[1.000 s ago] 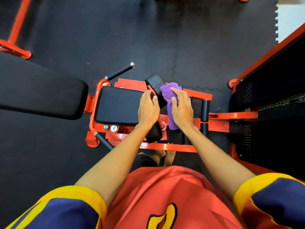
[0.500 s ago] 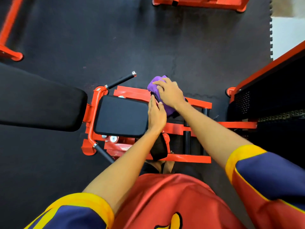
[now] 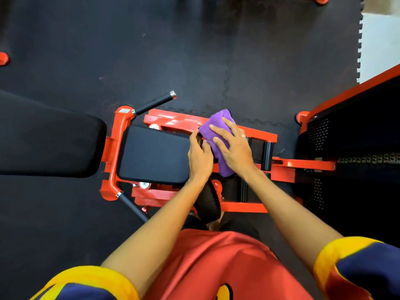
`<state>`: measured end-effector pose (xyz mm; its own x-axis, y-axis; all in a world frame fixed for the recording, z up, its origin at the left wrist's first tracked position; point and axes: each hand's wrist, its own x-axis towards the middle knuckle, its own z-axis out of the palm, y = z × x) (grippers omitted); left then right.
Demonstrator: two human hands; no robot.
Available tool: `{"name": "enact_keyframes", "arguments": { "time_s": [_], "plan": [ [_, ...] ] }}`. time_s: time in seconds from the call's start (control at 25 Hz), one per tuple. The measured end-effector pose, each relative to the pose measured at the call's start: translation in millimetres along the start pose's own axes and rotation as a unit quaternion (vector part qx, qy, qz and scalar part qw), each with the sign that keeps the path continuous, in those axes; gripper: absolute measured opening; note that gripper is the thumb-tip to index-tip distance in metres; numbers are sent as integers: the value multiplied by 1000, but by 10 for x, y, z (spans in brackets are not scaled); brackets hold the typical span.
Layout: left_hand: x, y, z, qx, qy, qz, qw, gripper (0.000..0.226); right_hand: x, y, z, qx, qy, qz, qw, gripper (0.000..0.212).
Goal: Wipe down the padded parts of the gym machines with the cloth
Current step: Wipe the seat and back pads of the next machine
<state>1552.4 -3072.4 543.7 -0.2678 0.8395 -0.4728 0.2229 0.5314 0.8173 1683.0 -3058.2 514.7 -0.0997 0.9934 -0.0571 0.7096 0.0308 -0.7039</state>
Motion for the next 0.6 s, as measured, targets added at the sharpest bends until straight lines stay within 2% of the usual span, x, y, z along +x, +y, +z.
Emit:
{"name": "enact_keyframes", "arguments": {
  "time_s": [0.04,0.12,0.24,0.32,0.4,0.52,0.6],
  "plan": [
    [22,-4,6,4,-1,0,1000,41,189,-18,10,-12,-27,-14,999,38],
    [43,-13,17,17,-4,11,1000,43,659,-89,-15,-10,-133,-4,991,37],
    [43,-56,34,30,-6,20,999,49,1271,-249,-95,14,-322,88,942,30],
    [34,-81,25,39,-9,14,999,51,1469,-199,-84,33,-387,139,911,26],
    [78,-117,6,44,-15,18,999,54,1473,-15,4,95,-395,210,889,23],
    [107,-133,-56,62,-48,44,996,60,1256,324,207,266,-351,314,841,25],
    [140,-65,-99,112,-71,70,989,59,1122,382,180,330,-331,352,811,39]
  ]
}}
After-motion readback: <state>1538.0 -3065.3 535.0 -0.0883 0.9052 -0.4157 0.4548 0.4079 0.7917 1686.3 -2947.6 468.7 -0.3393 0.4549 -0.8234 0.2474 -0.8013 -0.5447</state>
